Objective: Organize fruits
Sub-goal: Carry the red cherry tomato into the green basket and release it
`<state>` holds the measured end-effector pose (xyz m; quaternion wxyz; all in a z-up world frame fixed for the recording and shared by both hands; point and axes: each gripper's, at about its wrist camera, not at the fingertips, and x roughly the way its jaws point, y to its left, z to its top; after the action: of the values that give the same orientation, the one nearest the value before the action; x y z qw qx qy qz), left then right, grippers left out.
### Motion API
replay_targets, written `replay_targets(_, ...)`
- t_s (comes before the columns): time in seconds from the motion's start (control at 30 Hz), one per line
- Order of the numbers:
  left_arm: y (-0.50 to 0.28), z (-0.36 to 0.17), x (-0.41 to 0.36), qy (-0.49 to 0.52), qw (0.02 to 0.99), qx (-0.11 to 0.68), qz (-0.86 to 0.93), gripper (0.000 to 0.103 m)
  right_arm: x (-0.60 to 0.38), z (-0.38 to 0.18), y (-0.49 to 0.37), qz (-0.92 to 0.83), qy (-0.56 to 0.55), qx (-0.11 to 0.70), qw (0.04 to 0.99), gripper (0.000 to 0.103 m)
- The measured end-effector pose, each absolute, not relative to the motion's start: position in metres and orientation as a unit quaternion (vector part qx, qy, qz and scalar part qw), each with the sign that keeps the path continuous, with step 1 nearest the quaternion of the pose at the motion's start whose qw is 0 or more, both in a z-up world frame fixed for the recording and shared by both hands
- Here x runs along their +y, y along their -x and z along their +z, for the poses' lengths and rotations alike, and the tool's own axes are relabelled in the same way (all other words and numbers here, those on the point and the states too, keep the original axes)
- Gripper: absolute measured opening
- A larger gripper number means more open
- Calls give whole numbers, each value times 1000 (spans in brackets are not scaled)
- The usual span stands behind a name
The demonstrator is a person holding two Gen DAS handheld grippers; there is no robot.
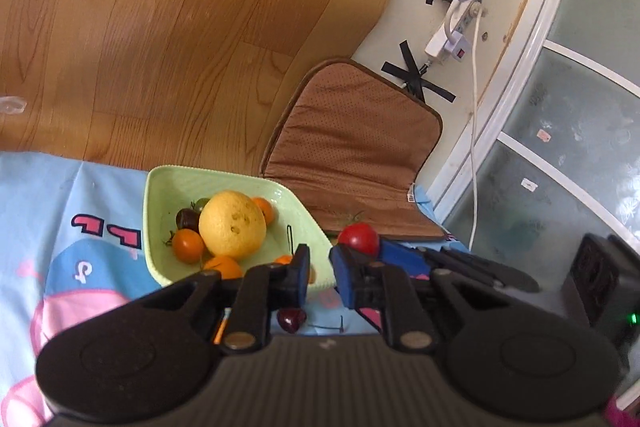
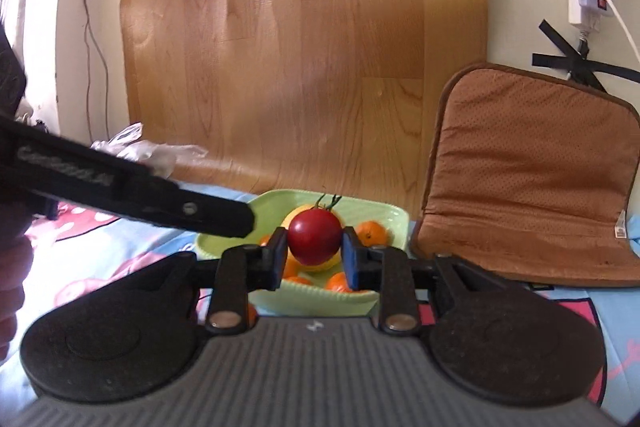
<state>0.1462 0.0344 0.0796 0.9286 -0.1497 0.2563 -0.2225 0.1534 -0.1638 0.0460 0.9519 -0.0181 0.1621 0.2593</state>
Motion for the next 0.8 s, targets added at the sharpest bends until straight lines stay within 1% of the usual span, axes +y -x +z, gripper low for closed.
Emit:
replay_targets(0.03,-140,77,32,131,931,256,-225,25,-173,46,-156,255,5,163,953,31)
replay_targets(0.07,-130,71,27,108,932,262,-228,31,-180,45,-156,248,-1,163,955,31)
replay_targets(0.1,-122,64,22,93,930,270,-230,41,-188,42,-153,237,-2,162,958,31)
replay_targets(0.13,-111,55,15,77,926,280,-239,47,-195,38,-149,227,-2,164,960,31)
replay_targets(0.2,-93,39,5,51,919,295,-258,49,-208,29,-137,218,-15,177,960,31)
replay_targets(0.23,-86,31,-2,40,915,306,-259,53,-213,24,-132,217,-25,188,958,31)
replay_targets(0.3,-78,18,-12,33,906,327,-267,55,-220,16,-119,213,-38,203,955,31)
replay_targets(0.37,-74,8,-20,21,903,339,-262,54,-222,11,-106,208,-42,210,954,31)
replay_targets(0.4,-72,7,-23,13,907,334,-256,50,-221,9,-102,207,-44,212,954,31)
replay_targets(0.47,-69,7,-26,-4,912,328,-245,30,-220,9,-95,210,-45,212,953,31)
replay_targets(0.6,-74,17,-10,22,919,319,-231,30,-212,14,-94,225,-37,207,951,31)
replay_targets(0.8,-125,64,14,46,947,254,-191,30,-190,34,-130,265,-41,181,946,31)
